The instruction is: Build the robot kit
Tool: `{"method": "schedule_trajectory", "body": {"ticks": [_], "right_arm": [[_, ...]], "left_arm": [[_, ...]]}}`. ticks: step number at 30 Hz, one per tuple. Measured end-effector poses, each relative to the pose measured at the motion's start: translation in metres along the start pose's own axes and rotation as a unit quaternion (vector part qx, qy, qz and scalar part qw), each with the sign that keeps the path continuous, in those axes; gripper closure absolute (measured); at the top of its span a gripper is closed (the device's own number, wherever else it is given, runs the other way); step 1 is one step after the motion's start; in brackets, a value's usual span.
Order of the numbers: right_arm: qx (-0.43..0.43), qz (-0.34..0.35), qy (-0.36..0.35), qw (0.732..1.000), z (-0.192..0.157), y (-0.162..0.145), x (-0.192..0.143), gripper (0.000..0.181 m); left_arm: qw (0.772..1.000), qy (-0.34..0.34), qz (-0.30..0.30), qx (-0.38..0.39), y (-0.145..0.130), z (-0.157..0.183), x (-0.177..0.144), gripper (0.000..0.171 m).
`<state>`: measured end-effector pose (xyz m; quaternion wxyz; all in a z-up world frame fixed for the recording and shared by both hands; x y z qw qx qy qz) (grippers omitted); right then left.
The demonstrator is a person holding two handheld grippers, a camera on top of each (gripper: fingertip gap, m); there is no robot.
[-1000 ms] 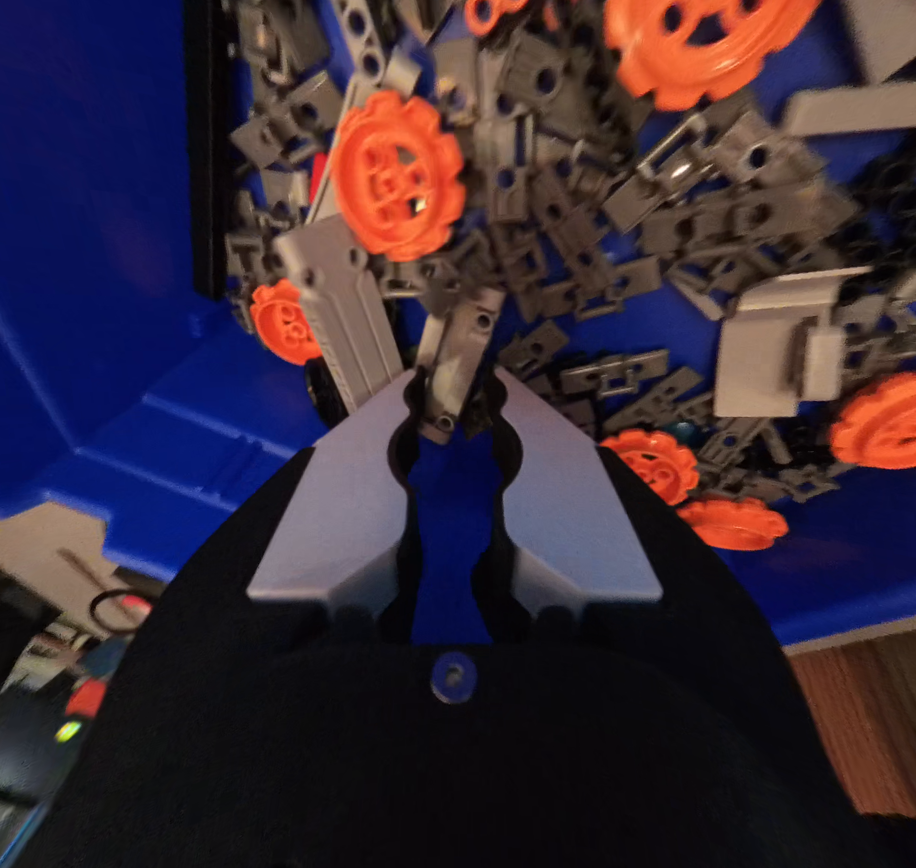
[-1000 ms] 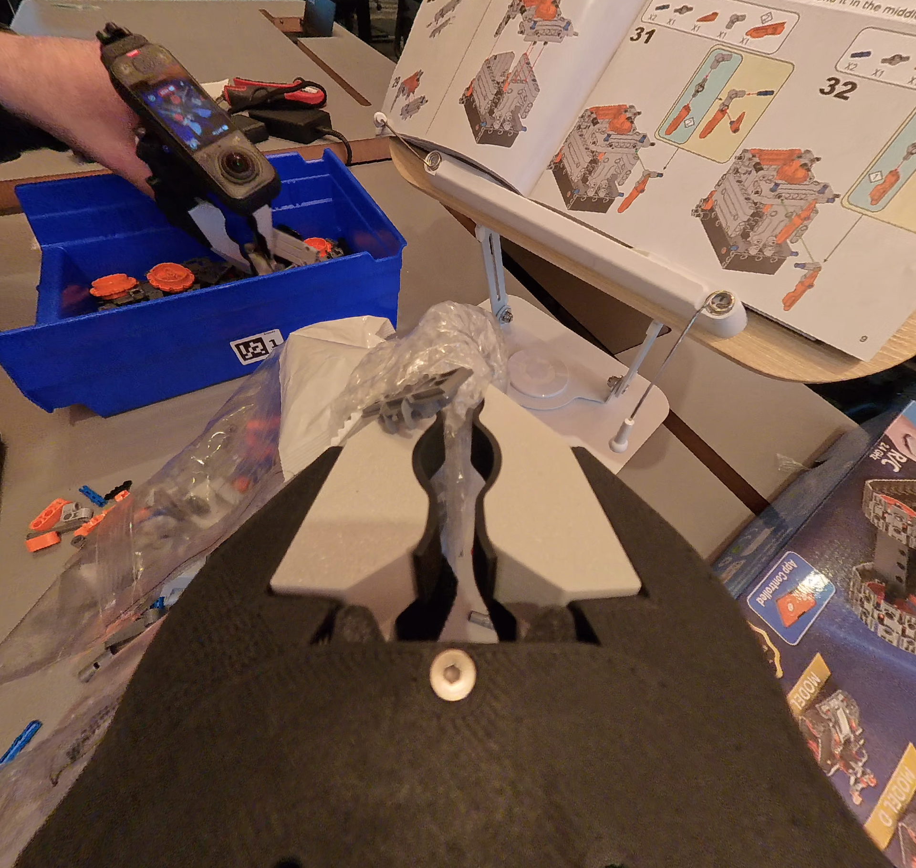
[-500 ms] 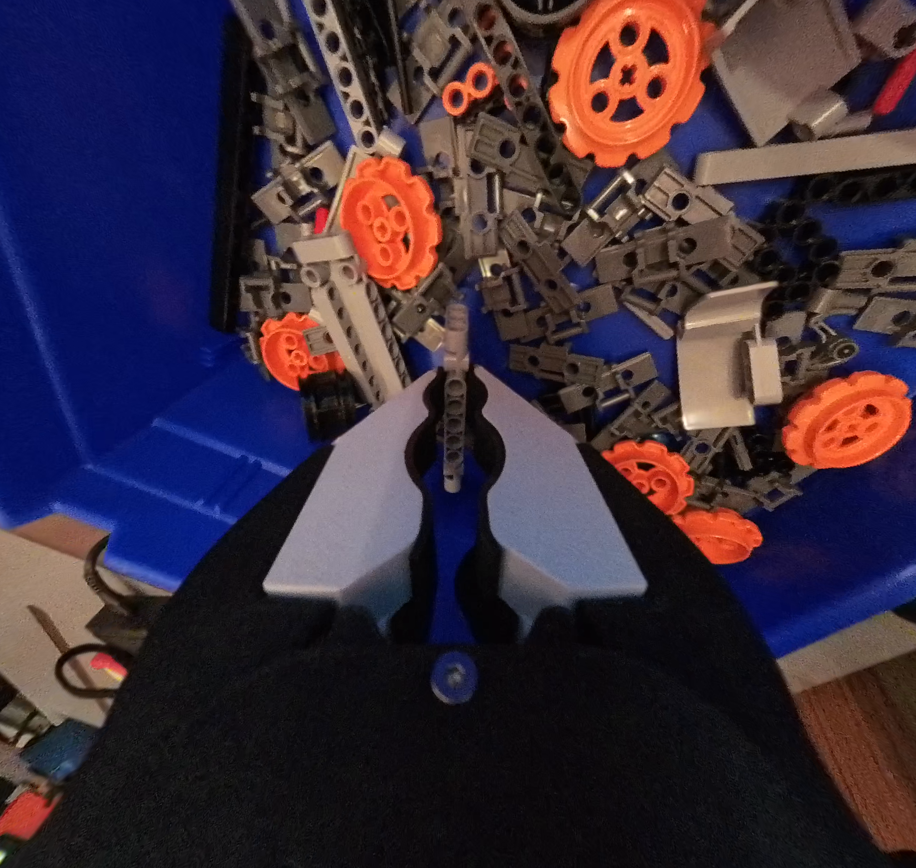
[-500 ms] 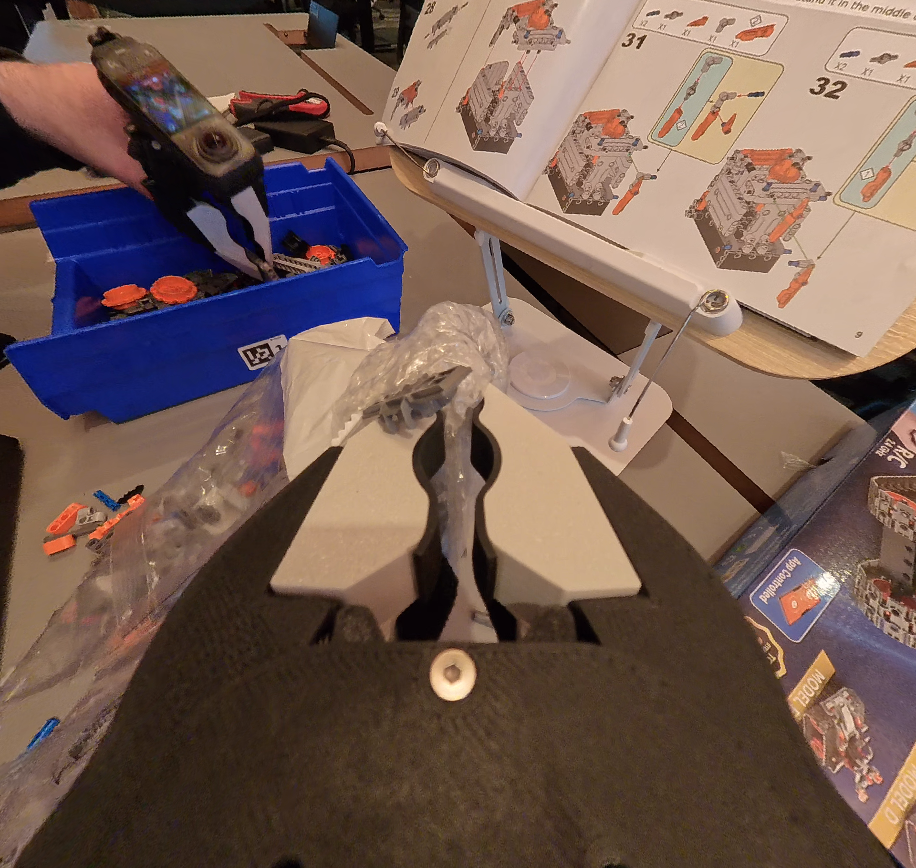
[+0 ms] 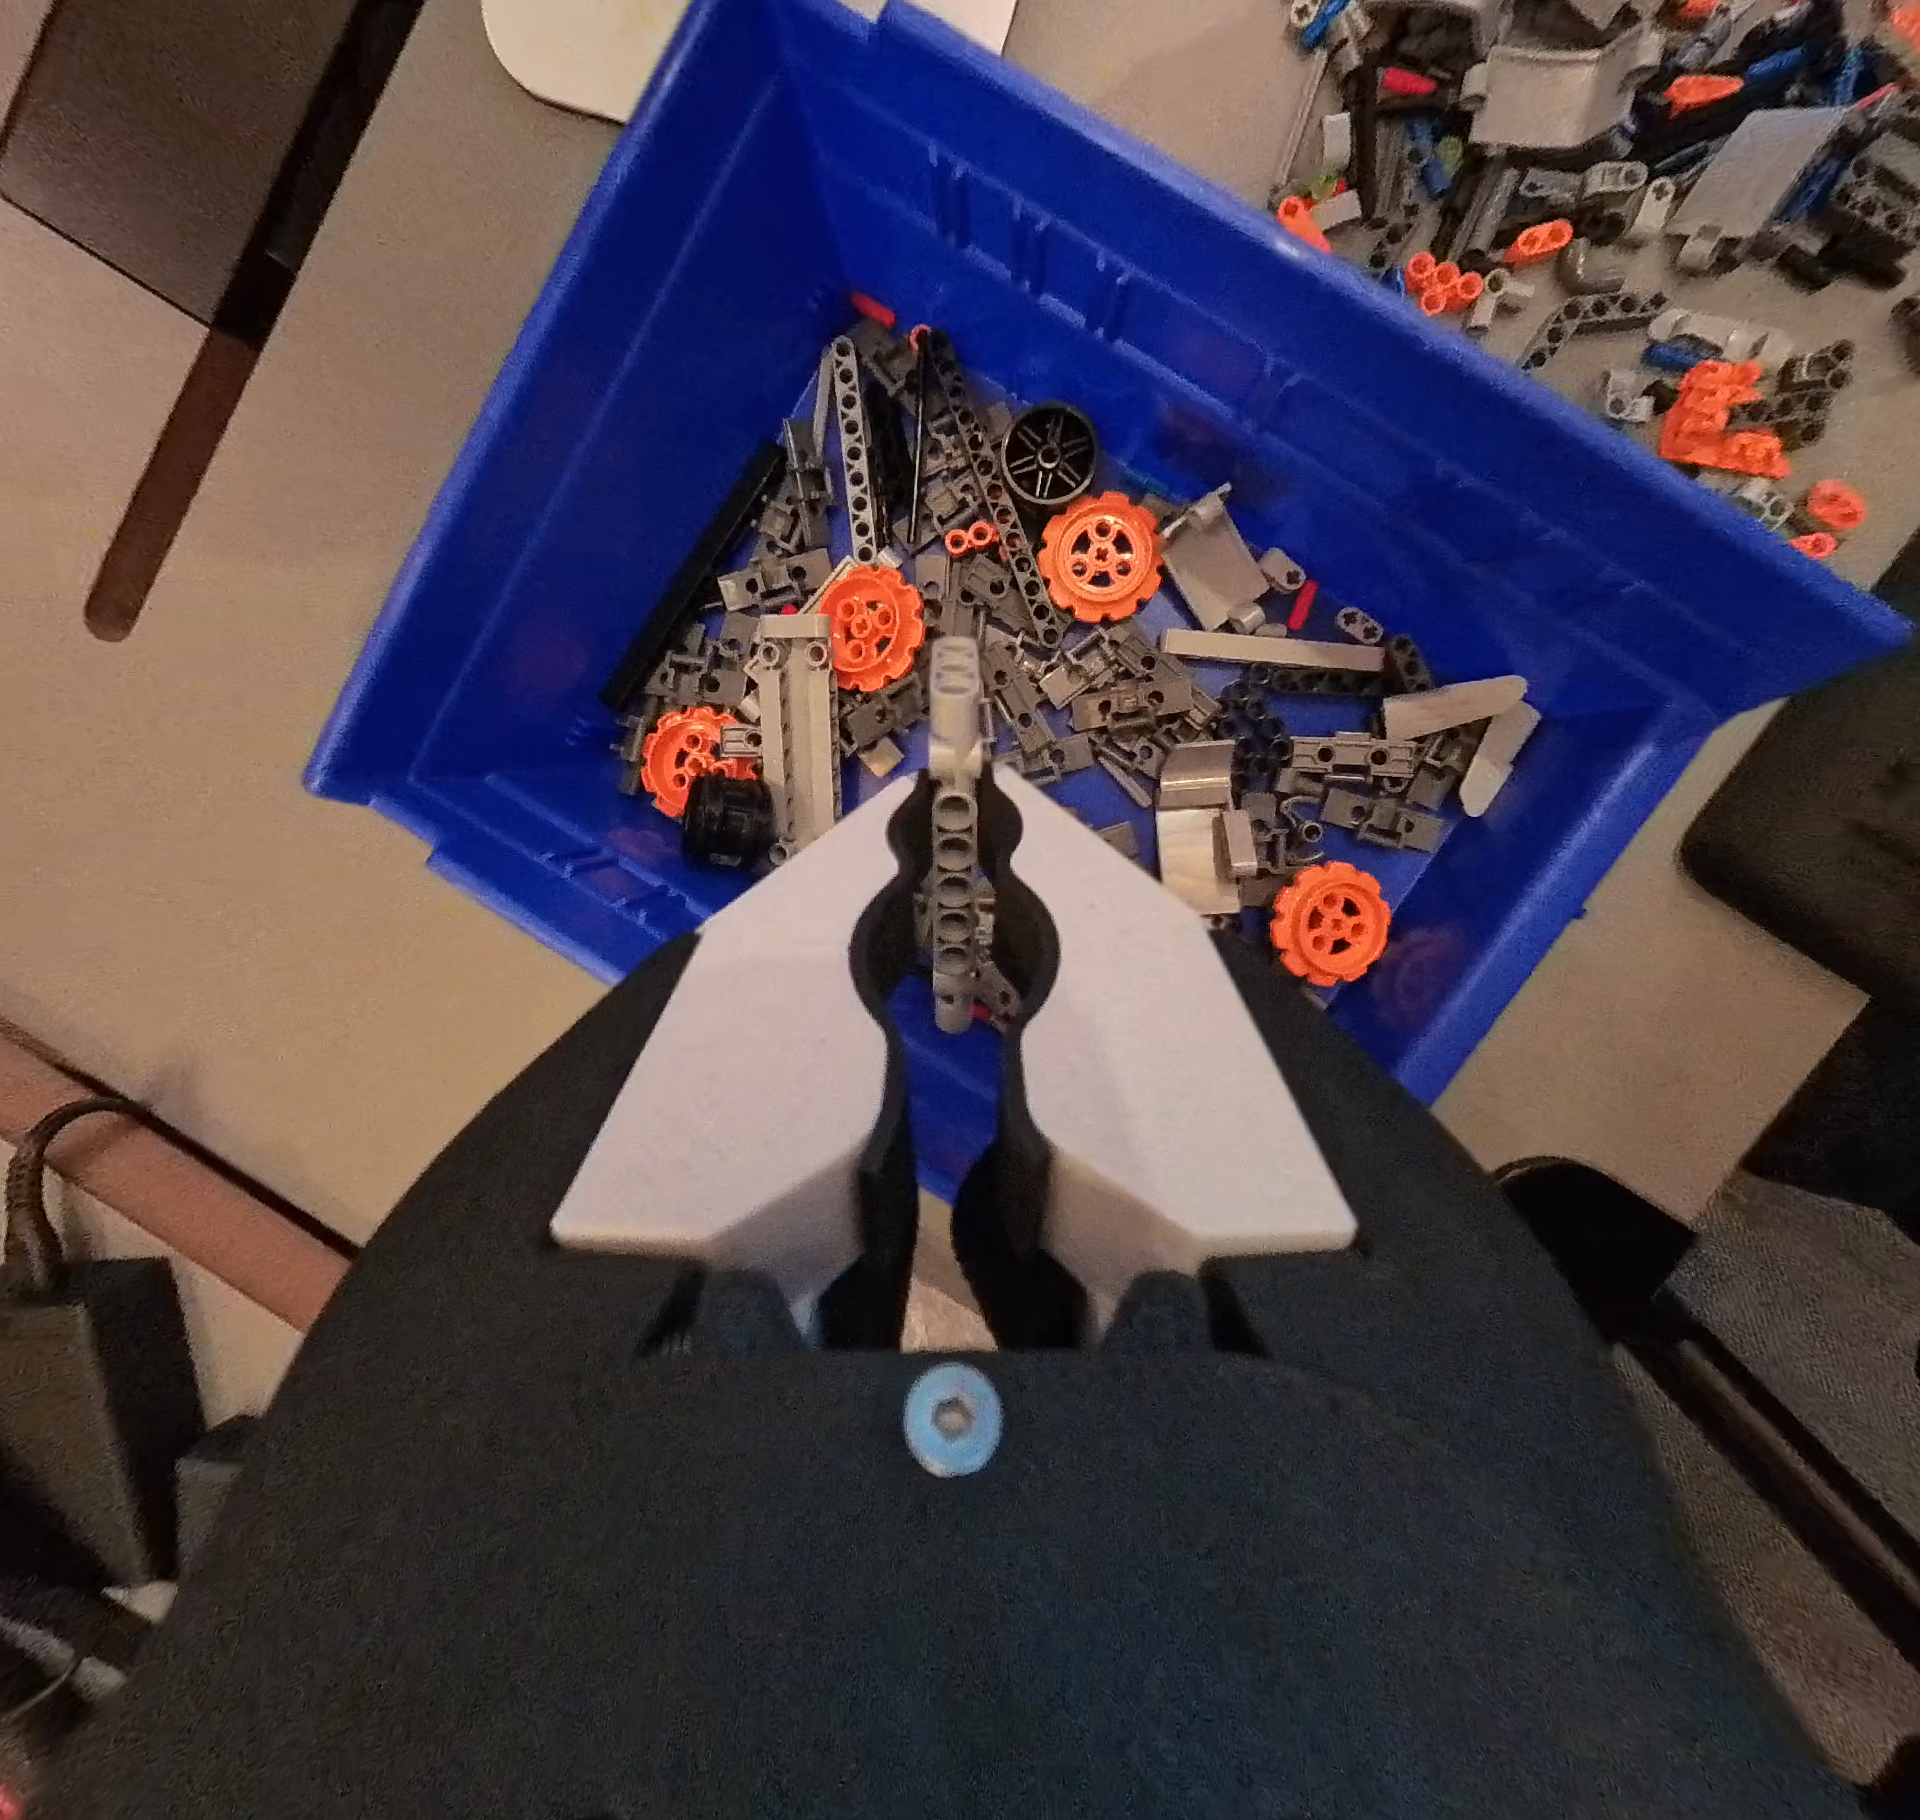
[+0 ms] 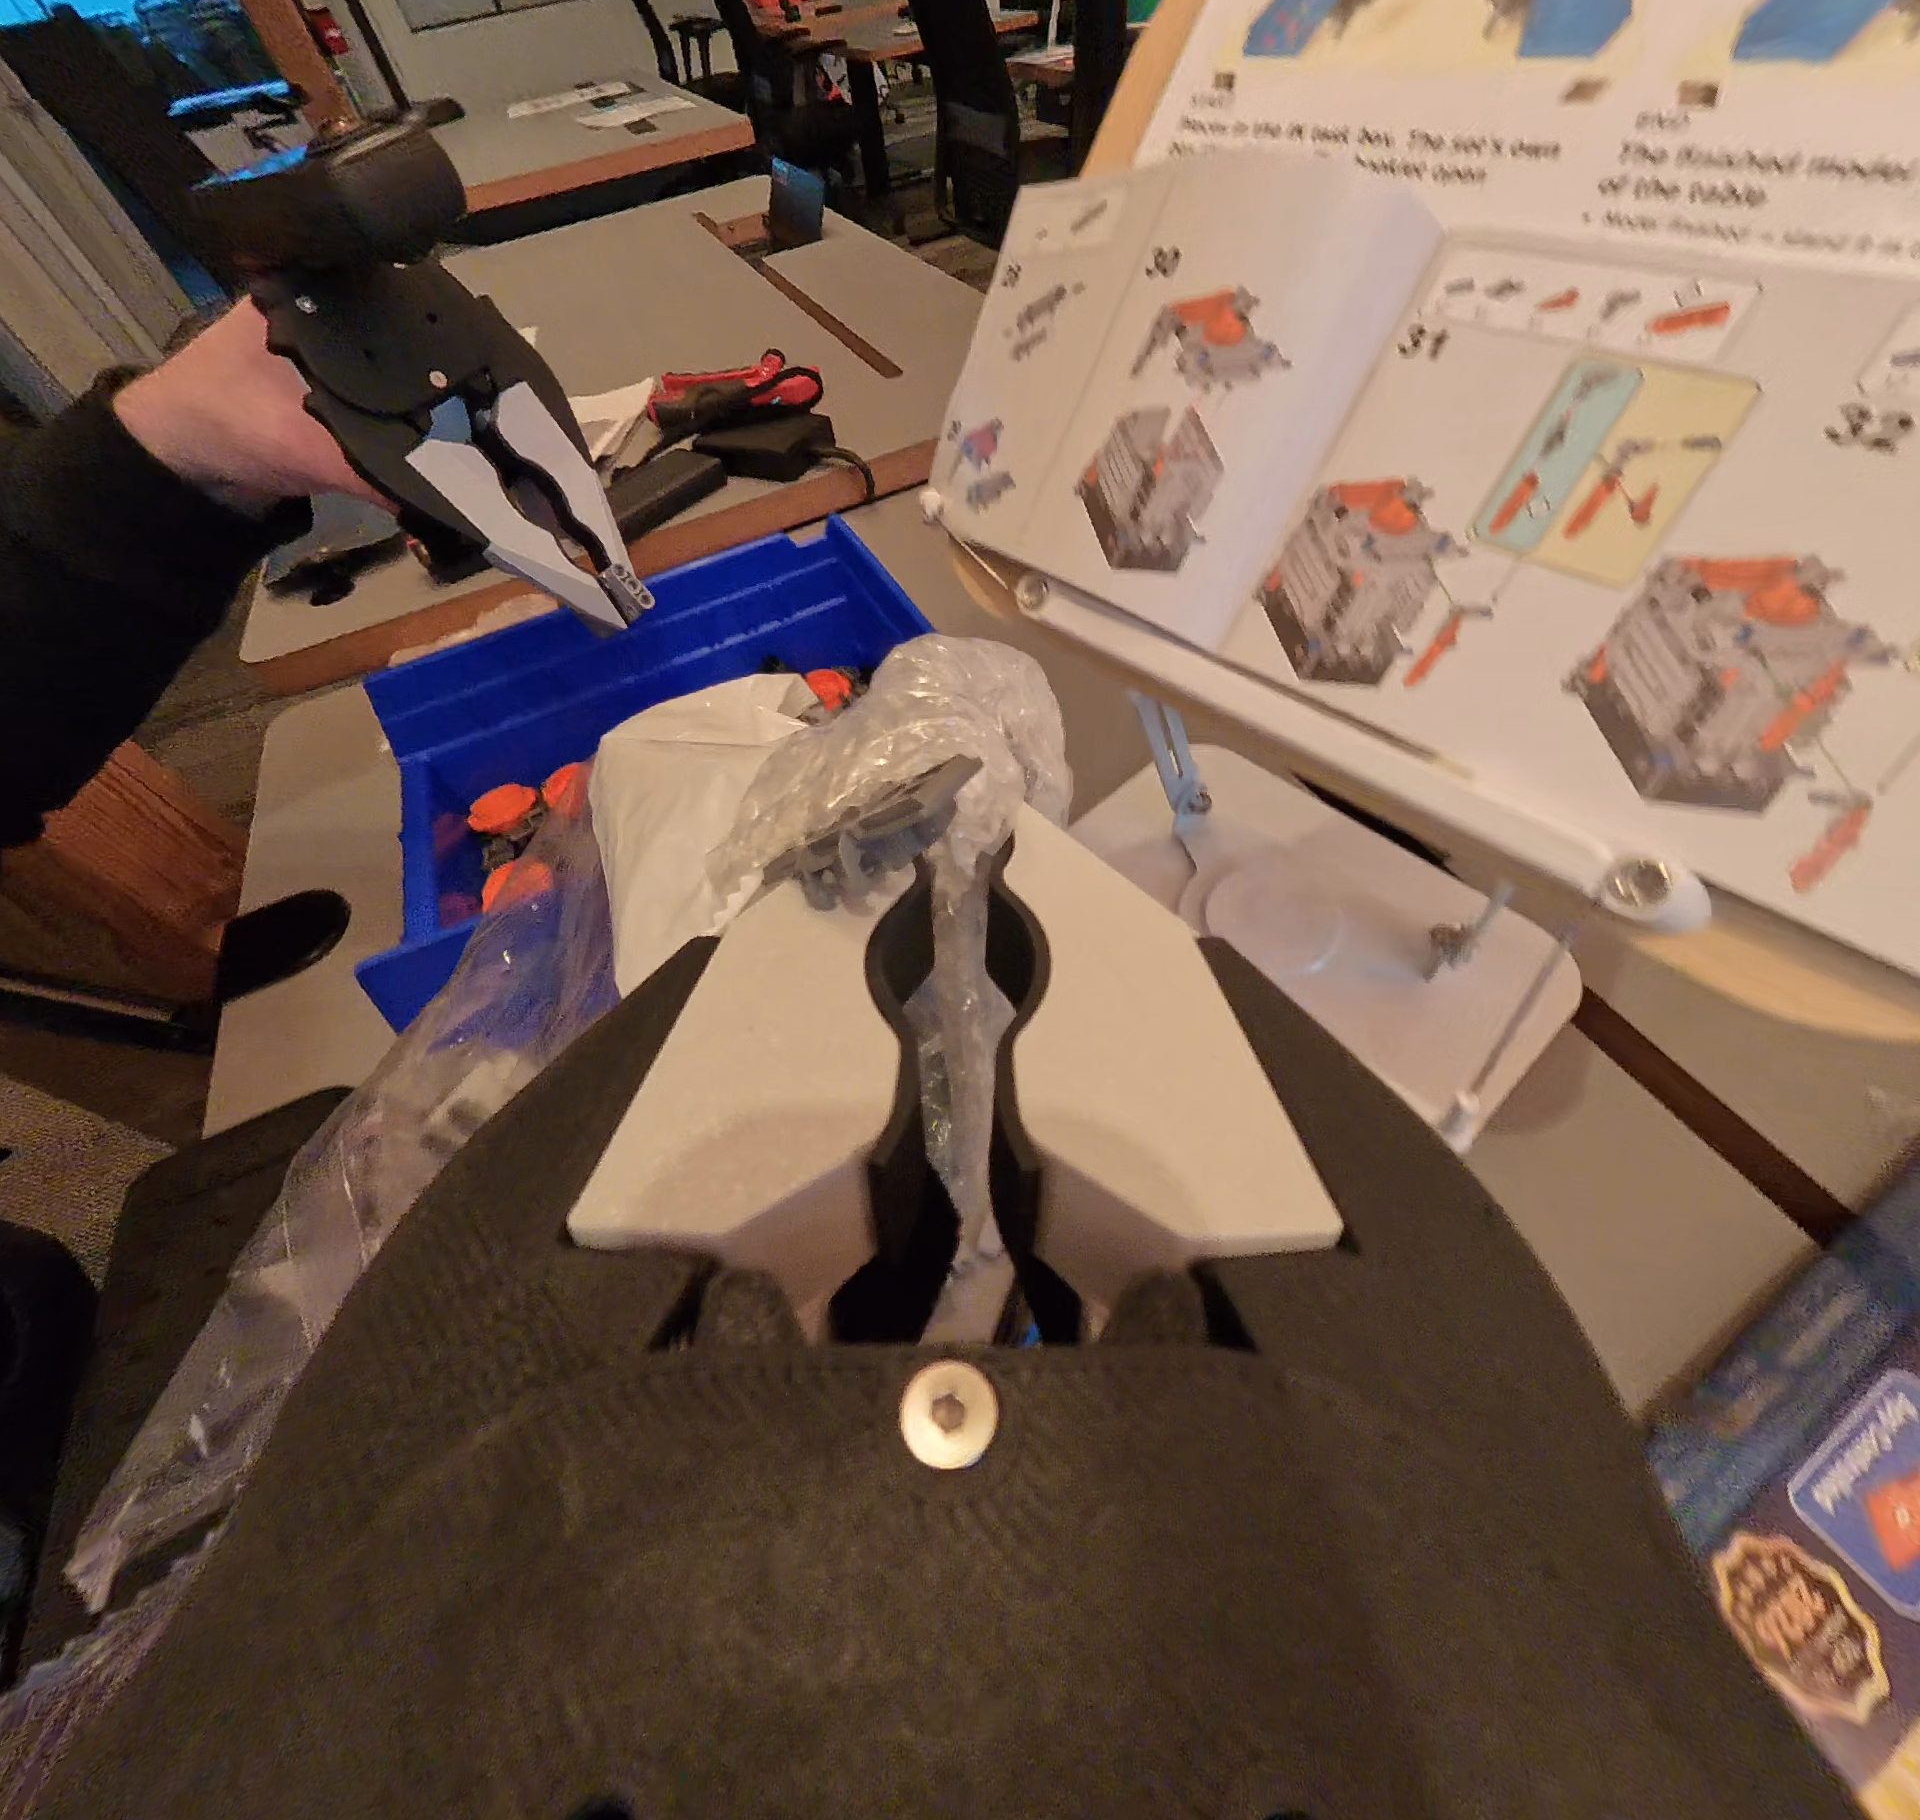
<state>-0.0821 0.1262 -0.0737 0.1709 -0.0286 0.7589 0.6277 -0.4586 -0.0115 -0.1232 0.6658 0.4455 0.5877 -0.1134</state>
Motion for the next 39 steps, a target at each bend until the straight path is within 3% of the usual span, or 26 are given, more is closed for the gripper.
{"method": "schedule_trajectory", "body": {"ticks": [8,13,18,26,34,36,39], "right_arm": [[-0.021,-0.003,0.023,1.000,-0.029,0.045,0.044,0.181],[-0.013,0.005,0.020,1.000,-0.038,0.046,0.055,0.181],[-0.014,-0.018,0.014,1.000,-0.047,0.032,0.068,0.181],[-0.007,-0.039,-0.009,0.999,-0.056,-0.004,0.076,0.181],[0.004,-0.139,-0.036,0.990,-0.040,-0.083,0.077,0.179],[-0.006,-0.174,-0.034,0.984,-0.041,-0.100,0.077,0.174],[-0.007,-0.203,-0.010,0.979,-0.041,-0.112,0.063,0.150]], "left_arm": [[0.998,0.001,0.068,-0.011,0.009,0.015,-0.043,0.166],[0.995,0.014,0.102,0.005,0.020,0.033,-0.072,0.166],[0.987,-0.001,0.155,0.039,0.052,0.066,-0.092,0.166],[0.980,0.001,0.173,0.096,0.108,0.107,-0.078,0.166],[0.982,-0.048,0.143,0.111,0.148,0.128,-0.026,0.166],[0.982,-0.068,0.139,0.107,0.158,0.129,-0.008,0.167],[0.982,-0.083,0.136,0.104,0.173,0.131,0.013,0.166]]}}
Point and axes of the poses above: each gripper's, where its closed fingertips meet, x out along the fingers, y out of its top, z = x × y across the jaws, the point moved 10 cm from there along -x, back along the fingers, and after that the axes turned 2 degrees about x, right-handed, at the moved point
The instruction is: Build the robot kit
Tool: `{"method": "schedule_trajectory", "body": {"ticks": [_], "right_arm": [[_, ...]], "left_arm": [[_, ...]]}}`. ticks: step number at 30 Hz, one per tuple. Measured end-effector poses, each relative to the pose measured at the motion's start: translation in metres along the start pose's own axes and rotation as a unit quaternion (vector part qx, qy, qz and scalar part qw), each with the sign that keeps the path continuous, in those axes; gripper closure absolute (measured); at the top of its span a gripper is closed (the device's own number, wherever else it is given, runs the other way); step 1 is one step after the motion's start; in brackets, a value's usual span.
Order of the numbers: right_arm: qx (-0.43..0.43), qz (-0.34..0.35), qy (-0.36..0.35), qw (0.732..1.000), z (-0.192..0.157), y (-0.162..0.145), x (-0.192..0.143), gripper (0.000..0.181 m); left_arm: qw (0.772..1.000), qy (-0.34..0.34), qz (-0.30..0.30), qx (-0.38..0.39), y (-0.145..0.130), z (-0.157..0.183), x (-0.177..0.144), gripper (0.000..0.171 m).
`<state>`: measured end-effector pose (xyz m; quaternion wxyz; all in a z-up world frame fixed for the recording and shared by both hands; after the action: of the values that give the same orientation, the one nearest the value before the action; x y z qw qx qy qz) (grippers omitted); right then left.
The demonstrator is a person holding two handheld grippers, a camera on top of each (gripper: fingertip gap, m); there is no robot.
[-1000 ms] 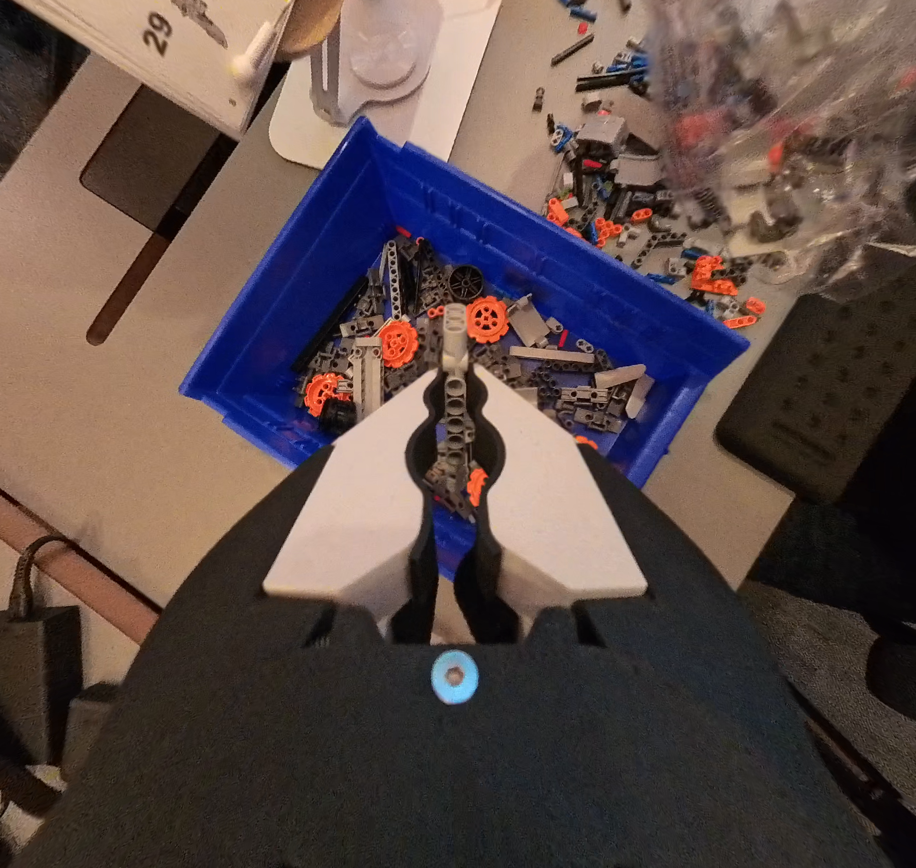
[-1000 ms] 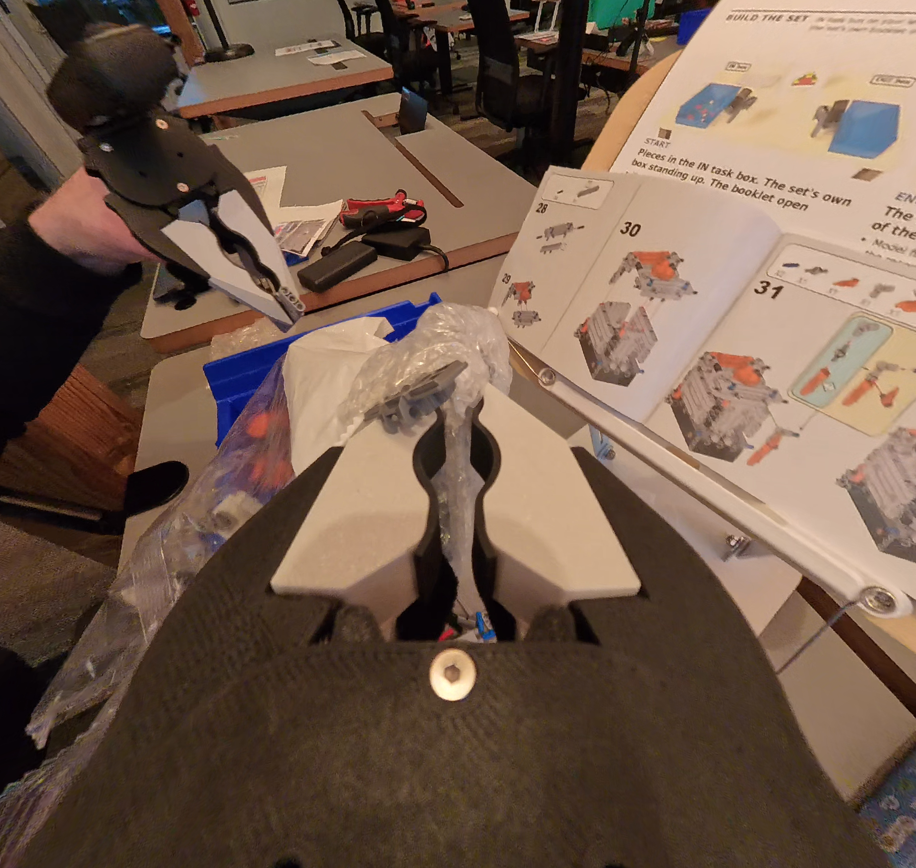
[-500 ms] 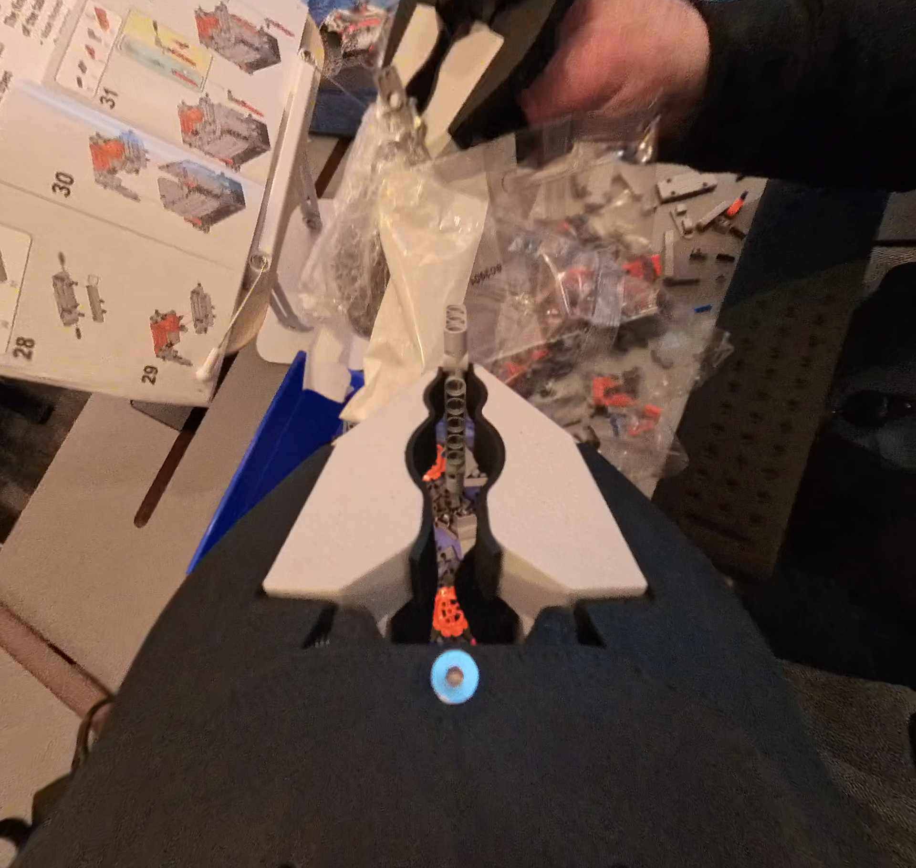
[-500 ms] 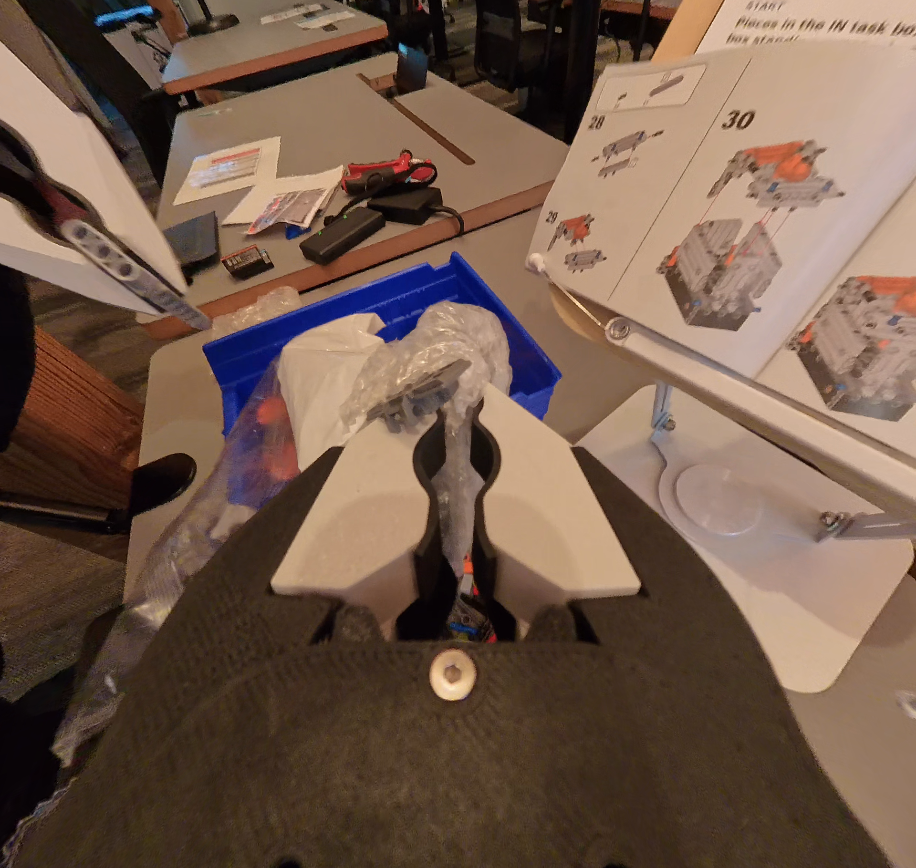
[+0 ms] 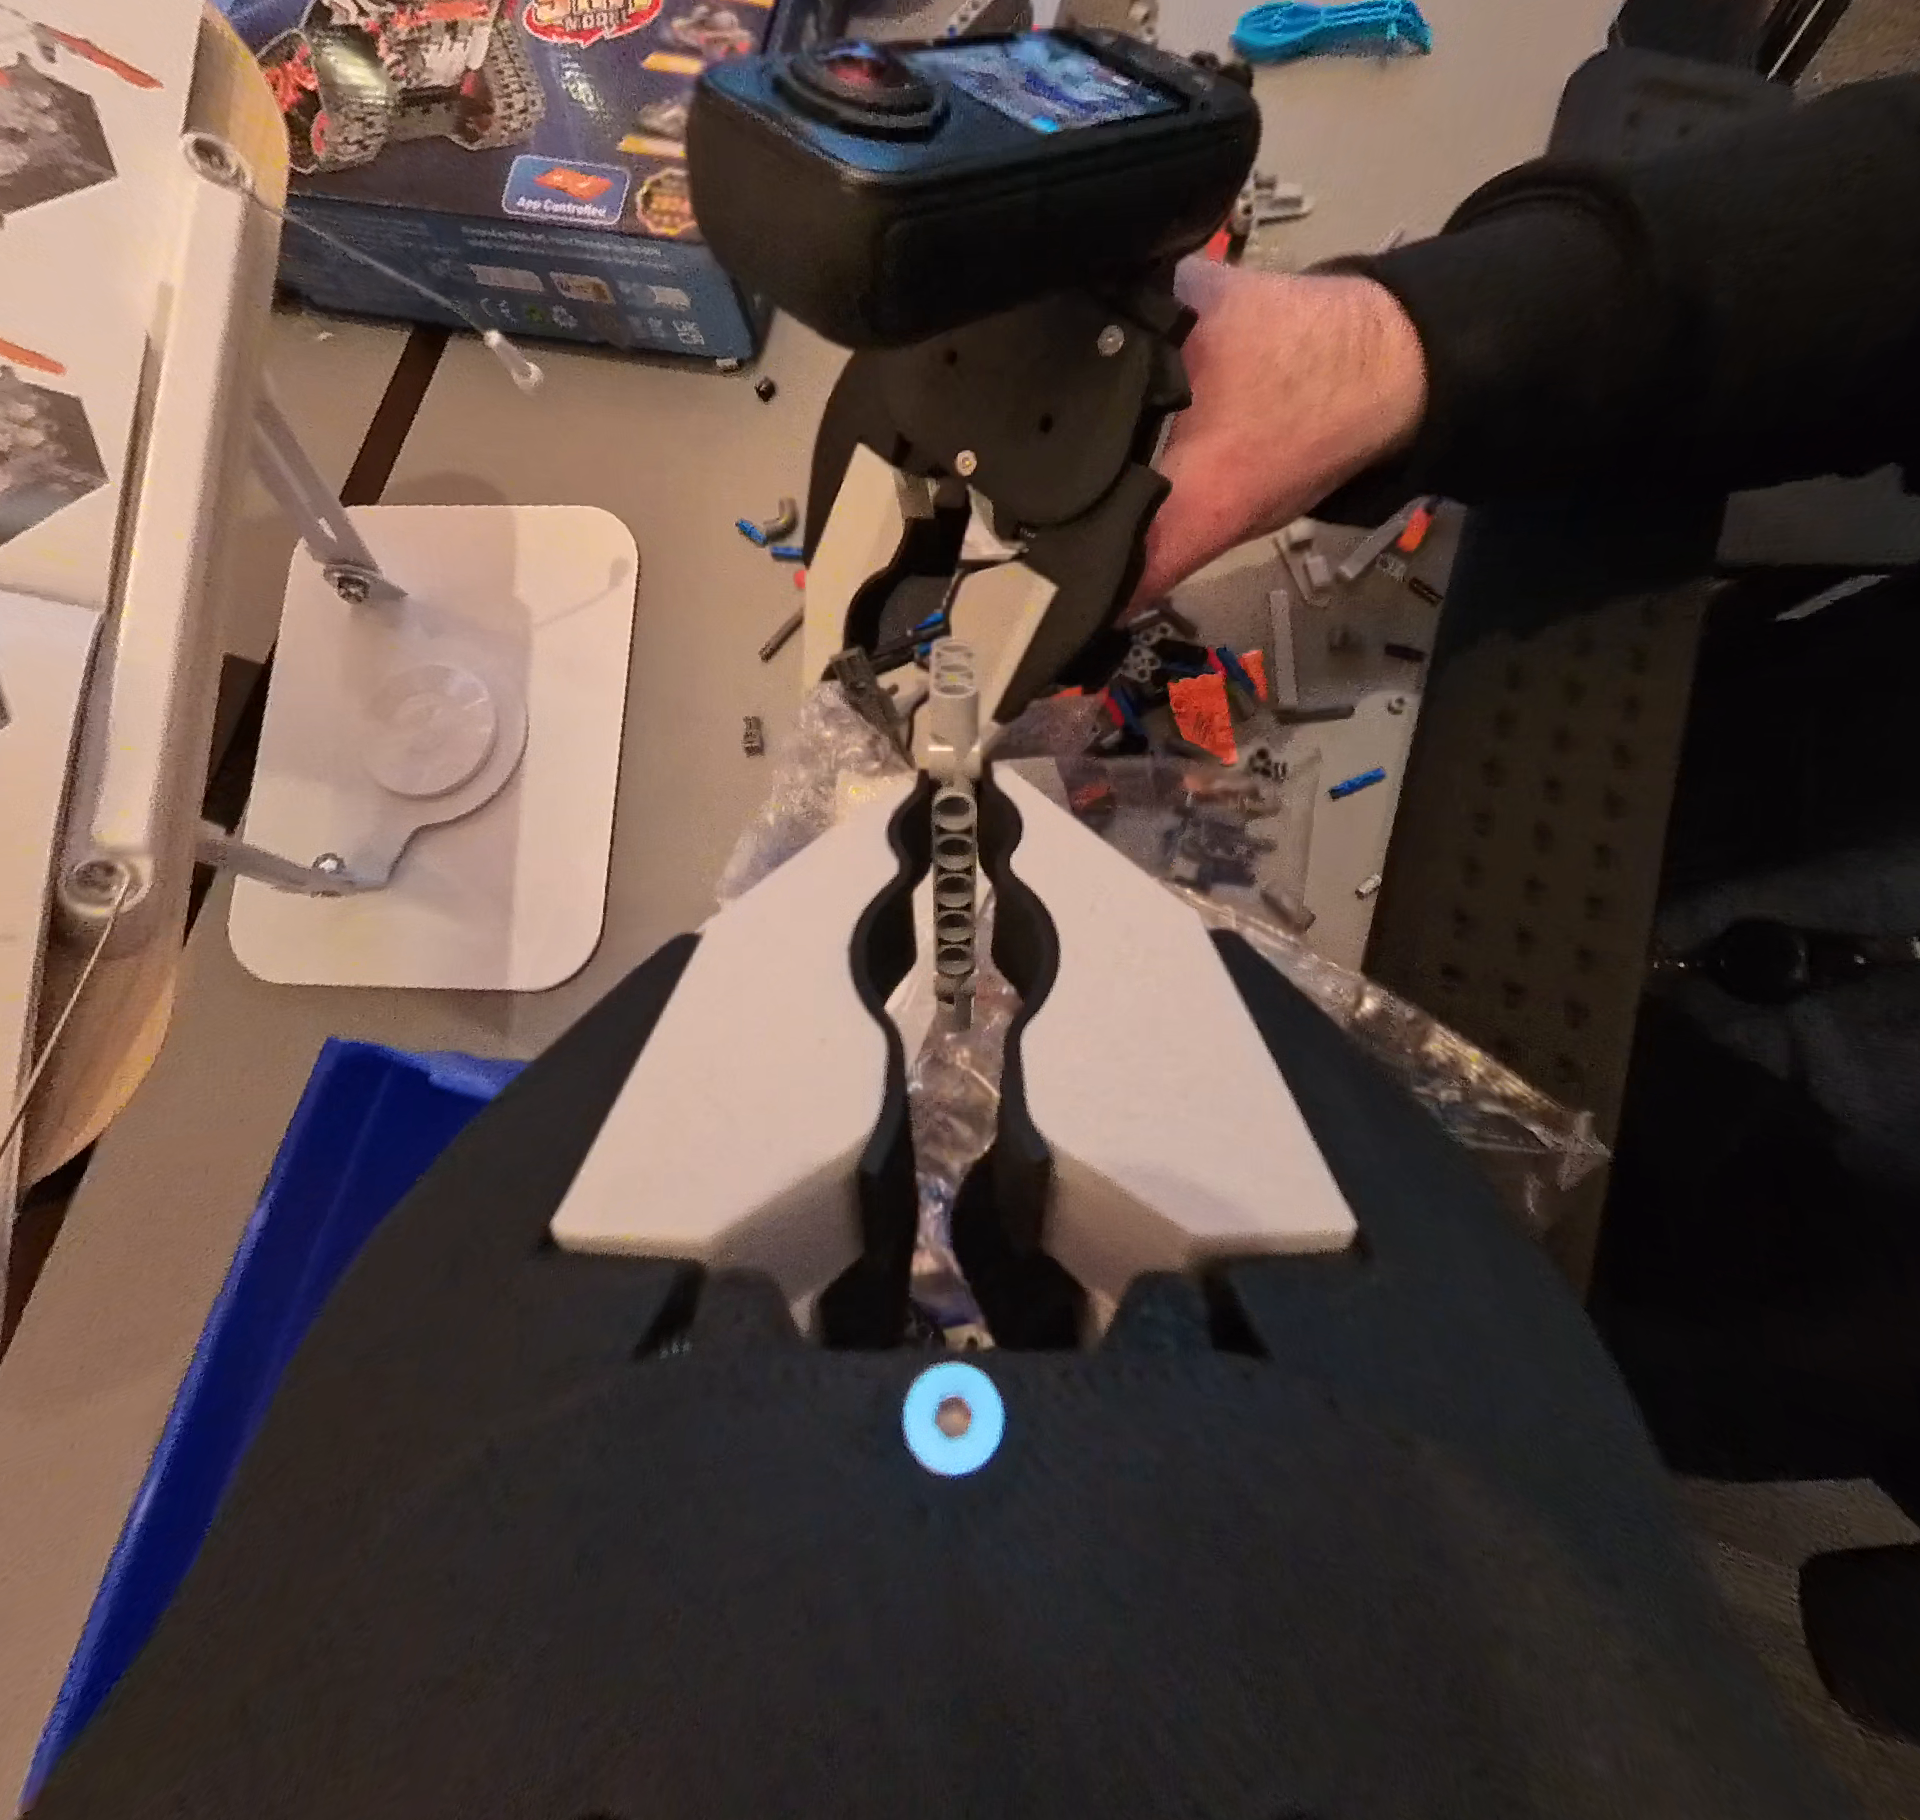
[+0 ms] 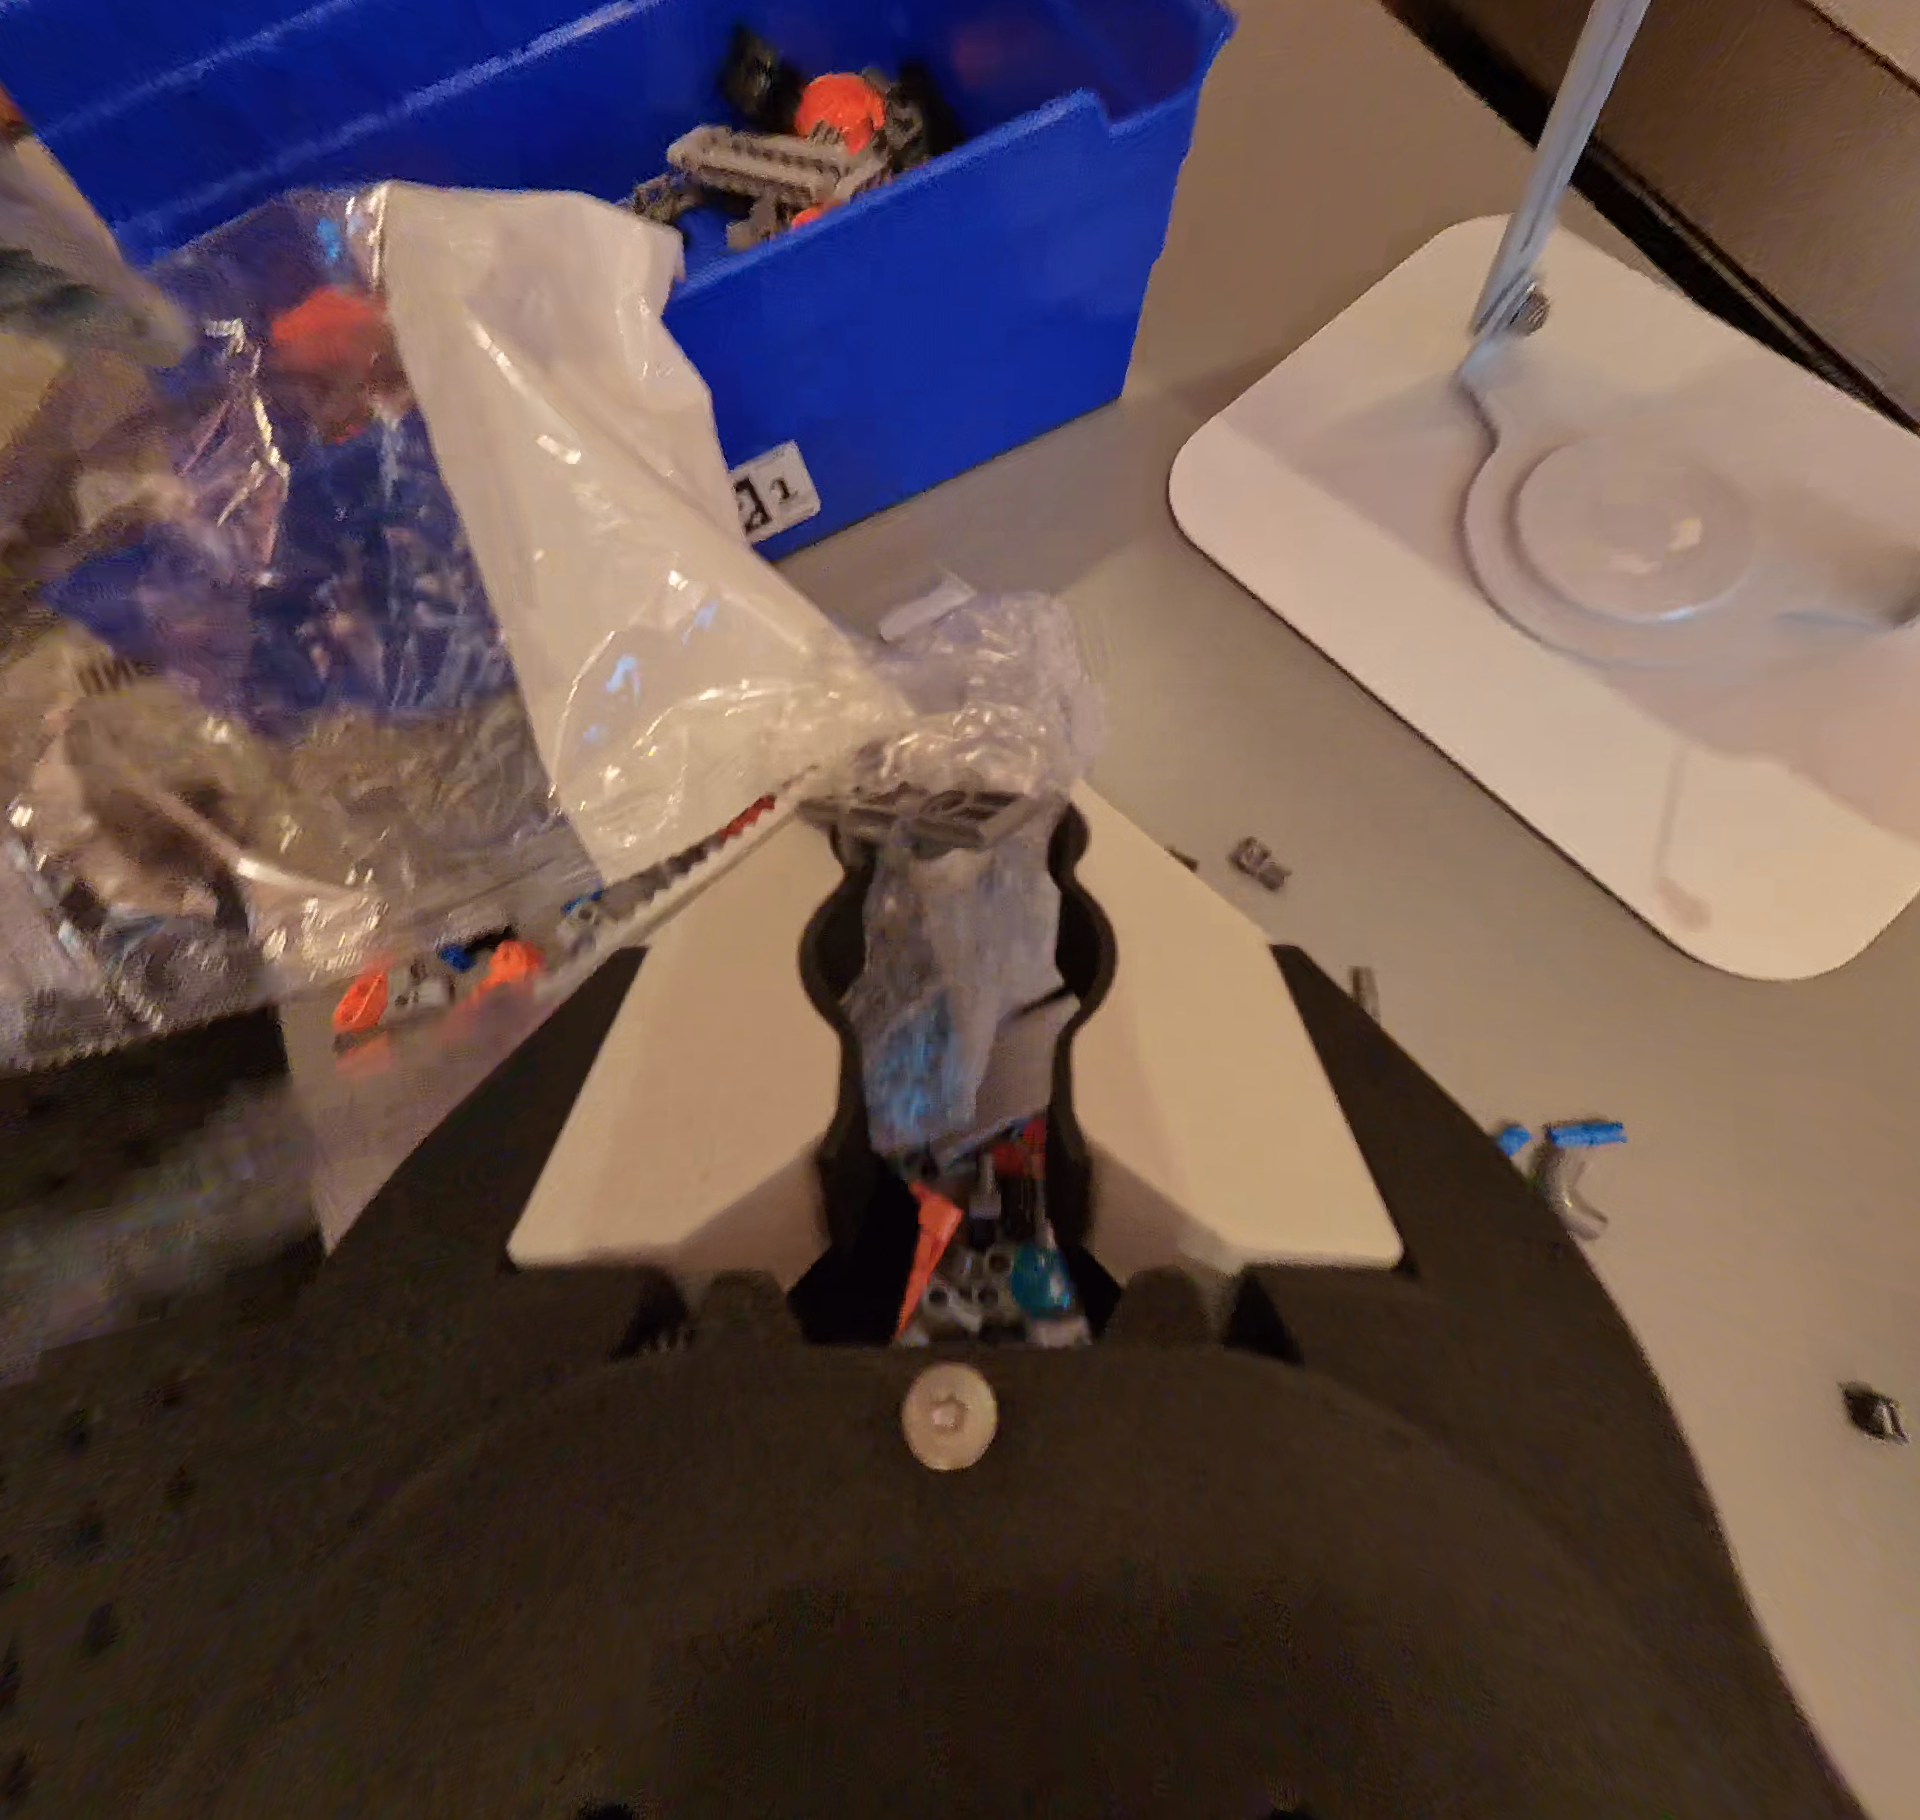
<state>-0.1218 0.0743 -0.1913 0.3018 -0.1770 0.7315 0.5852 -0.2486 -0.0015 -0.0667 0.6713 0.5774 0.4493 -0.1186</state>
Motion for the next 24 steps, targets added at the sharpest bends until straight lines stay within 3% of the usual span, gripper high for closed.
{"method": "schedule_trajectory", "body": {"ticks": [3,7,10,12,14,16,21,24], "right_arm": [[-0.020,-0.012,0.010,1.000,0.003,-0.011,-0.026,0.128],[-0.029,0.059,0.006,0.998,0.012,-0.018,-0.084,0.126],[-0.035,0.203,0.089,0.974,0.007,-0.011,-0.123,0.144],[-0.029,0.259,0.147,0.954,0.005,-0.009,-0.137,0.147],[-0.032,0.260,0.156,0.952,0.007,-0.011,-0.137,0.152],[-0.039,0.264,0.169,0.949,0.007,-0.014,-0.135,0.170],[-0.026,0.303,0.196,0.932,0.016,-0.024,-0.149,0.176],[-0.026,0.332,0.221,0.917,0.023,-0.033,-0.162,0.176]], "left_arm": [[0.999,-0.024,0.017,-0.012,0.010,-0.006,0.018,0.166],[0.998,-0.054,0.042,-0.016,0.022,-0.009,0.036,0.166],[0.995,-0.084,0.054,-0.009,0.033,-0.005,0.048,0.166],[0.995,-0.084,0.049,0.009,0.042,0.001,0.057,0.166],[0.995,-0.085,0.031,0.030,0.050,0.009,0.067,0.166],[0.996,-0.079,0.016,0.046,0.056,0.015,0.074,0.166],[0.996,-0.081,0.033,0.031,0.064,0.016,0.075,0.160],[0.997,-0.073,-0.016,0.025,0.051,0.013,0.065,0.129]]}}
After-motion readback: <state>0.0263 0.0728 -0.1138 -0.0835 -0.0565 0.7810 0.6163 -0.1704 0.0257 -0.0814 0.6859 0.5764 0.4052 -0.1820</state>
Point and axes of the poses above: each gripper's, where its closed fingertips meet, x out along the fingers, y out of its top, z = x × y across the jaws, the point moved 10 cm from there along -x, back along the fingers, and after that the axes turned 2 degrees about x, right-handed, at the moved point
